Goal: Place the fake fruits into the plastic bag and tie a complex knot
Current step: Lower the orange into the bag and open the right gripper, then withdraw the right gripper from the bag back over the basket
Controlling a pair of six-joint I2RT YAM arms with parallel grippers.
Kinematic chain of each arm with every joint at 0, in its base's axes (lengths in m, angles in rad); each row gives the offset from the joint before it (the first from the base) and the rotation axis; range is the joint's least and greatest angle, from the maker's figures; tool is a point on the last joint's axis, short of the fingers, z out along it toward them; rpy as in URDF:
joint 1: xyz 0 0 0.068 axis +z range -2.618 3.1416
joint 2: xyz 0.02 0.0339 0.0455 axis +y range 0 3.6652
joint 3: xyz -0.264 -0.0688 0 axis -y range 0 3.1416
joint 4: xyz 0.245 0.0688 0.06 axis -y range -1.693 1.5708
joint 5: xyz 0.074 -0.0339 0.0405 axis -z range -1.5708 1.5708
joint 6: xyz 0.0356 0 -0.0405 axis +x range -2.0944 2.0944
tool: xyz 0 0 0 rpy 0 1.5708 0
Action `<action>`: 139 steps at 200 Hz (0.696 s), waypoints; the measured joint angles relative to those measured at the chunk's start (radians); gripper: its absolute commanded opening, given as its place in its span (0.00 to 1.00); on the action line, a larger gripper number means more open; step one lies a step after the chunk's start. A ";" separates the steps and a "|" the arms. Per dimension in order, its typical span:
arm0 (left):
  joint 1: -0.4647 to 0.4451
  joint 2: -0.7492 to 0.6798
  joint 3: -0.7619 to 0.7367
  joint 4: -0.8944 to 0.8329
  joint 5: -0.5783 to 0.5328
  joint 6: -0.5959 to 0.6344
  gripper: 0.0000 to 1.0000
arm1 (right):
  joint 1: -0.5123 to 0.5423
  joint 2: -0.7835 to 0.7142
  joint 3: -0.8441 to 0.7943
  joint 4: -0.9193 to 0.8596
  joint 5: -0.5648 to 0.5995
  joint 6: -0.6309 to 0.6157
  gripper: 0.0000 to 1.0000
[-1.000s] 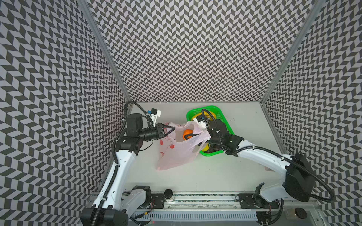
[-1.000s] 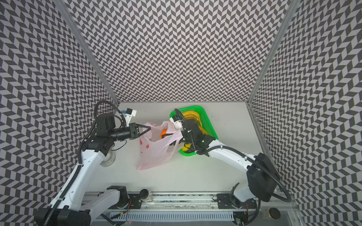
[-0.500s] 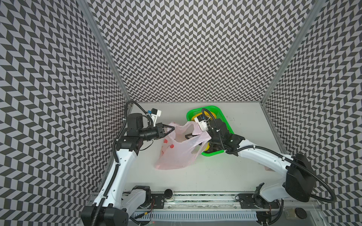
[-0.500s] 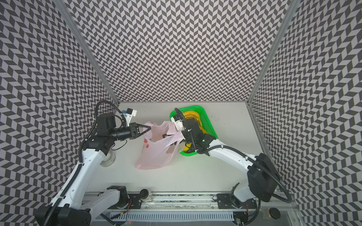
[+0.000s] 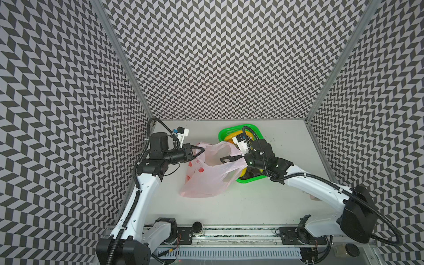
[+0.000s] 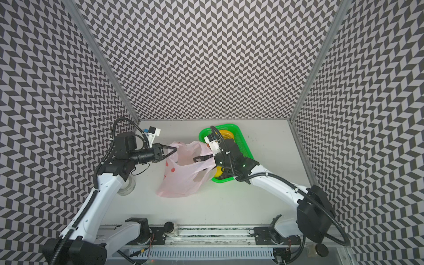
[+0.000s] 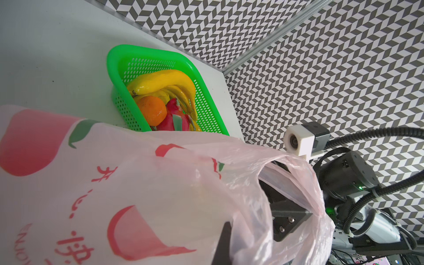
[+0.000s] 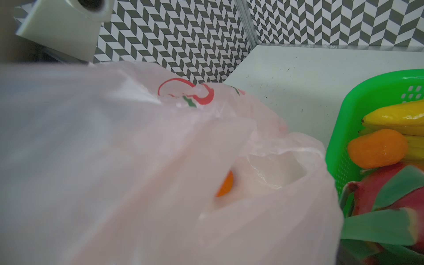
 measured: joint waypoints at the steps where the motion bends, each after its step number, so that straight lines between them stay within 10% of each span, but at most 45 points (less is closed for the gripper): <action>1: 0.000 0.001 0.000 0.000 0.000 0.000 0.00 | -0.002 -0.002 -0.003 0.000 -0.002 -0.001 0.96; 139: 0.008 0.060 -0.030 0.116 0.008 -0.074 0.00 | -0.230 -0.296 -0.151 -0.190 -0.179 -0.130 0.99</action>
